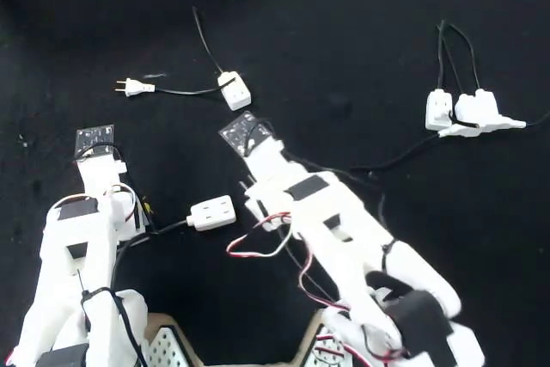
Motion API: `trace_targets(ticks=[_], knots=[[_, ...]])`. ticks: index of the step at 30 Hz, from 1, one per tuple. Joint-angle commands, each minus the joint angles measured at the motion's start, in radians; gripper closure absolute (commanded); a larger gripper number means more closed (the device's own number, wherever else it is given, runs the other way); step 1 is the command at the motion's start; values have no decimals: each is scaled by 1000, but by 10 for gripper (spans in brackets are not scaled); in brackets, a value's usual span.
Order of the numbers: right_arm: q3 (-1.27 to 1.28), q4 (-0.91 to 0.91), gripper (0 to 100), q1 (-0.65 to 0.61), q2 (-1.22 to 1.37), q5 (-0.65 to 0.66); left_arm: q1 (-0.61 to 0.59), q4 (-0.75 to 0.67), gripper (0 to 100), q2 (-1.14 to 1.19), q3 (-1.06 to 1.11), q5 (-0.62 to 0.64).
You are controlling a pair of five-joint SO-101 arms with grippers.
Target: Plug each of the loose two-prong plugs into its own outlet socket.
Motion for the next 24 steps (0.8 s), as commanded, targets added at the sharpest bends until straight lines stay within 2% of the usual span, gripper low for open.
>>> trace_targets(ticks=[1, 5, 7, 12, 16, 24], knots=[[10, 25, 970, 8, -84, -6, -7, -18, 809, -34, -10, 0], [13, 26, 868, -44, -62, -6, -7, -18, 809, -34, -10, 0], [4, 23, 848, -63, -28, -6, -7, -18, 809, -34, -8, 0], [-64, -17, 847, -61, 91, -11, -7, -18, 809, -34, -8, 0], [-131, 32, 847, -61, 163, -54, -7, -18, 809, -34, -8, 0], [-137, 44, 884, -61, 101, -55, -7, -18, 809, -34, -10, 0]])
